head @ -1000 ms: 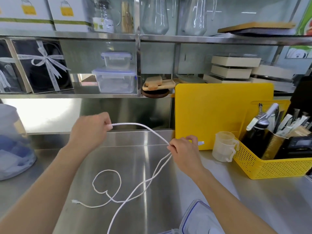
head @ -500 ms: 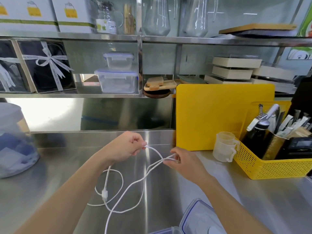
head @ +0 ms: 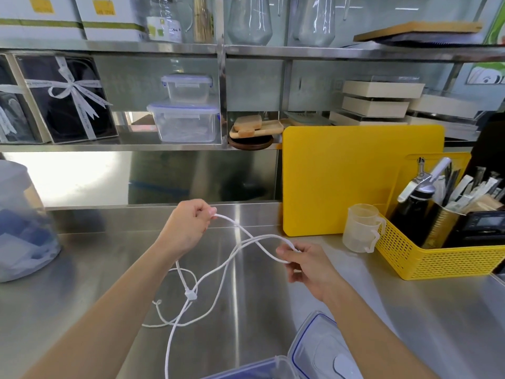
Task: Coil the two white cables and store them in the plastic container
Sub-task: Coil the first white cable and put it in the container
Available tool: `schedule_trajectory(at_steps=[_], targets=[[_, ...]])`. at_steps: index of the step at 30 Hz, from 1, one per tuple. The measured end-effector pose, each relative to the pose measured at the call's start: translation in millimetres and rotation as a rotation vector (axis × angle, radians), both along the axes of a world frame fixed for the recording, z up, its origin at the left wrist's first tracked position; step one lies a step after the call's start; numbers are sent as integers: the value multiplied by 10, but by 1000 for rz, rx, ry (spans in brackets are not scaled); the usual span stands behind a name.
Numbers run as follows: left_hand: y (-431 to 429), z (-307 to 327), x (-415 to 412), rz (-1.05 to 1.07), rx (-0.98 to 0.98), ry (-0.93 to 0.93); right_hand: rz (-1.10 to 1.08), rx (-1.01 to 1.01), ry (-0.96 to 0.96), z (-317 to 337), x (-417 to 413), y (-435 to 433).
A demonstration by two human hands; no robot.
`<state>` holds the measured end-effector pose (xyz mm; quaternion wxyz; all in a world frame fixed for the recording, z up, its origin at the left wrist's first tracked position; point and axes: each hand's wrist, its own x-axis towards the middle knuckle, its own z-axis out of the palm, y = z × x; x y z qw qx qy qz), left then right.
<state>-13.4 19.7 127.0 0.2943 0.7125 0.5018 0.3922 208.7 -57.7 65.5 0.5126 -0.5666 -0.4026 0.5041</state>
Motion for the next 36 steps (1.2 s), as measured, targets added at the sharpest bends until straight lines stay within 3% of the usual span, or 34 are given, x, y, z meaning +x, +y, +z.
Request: schedule_trajectory(at_steps=[4,6,7,9,11,13,14,15,17,19,22,24,27,30,34,36], targets=[[-27,-128,-8,-129,-129,139,-26,94,168,-97,86,19],[-26,-204,-34,-109,-185,161,86,156,258,-94,155,-42],[-10,-235,-50,-78,-198,145,192,187,207,-65,187,-74],[39,-273,-64,-19,-222,96,445,214,-202,34,184,-118],[64,-269,-11,1,-214,99,664,198,-878,118,102,-94],[79,-229,89,32,-169,131,737,268,-1540,158,-18,-62],[92,-188,131,54,-142,119,708,314,-1706,132,-47,-51],[107,-137,157,70,-118,89,669,316,-1741,89,-44,-48],[120,-23,171,64,-74,23,632,260,-1629,-6,56,-64],[96,74,163,25,-28,-6,563,218,-1330,-50,121,-103],[4,189,188,-11,37,-63,93,274,-853,-24,60,-124],[-43,252,229,-43,64,-103,-202,176,-568,23,-1,-67],[-135,351,314,-110,58,-177,-104,-27,-228,37,5,5],[-219,438,368,-110,41,-281,50,-91,-193,-13,-3,-10],[-264,436,374,38,61,-278,-153,10,-340,-92,13,75],[-279,382,329,6,-87,-282,-232,101,-366,-28,71,128]])
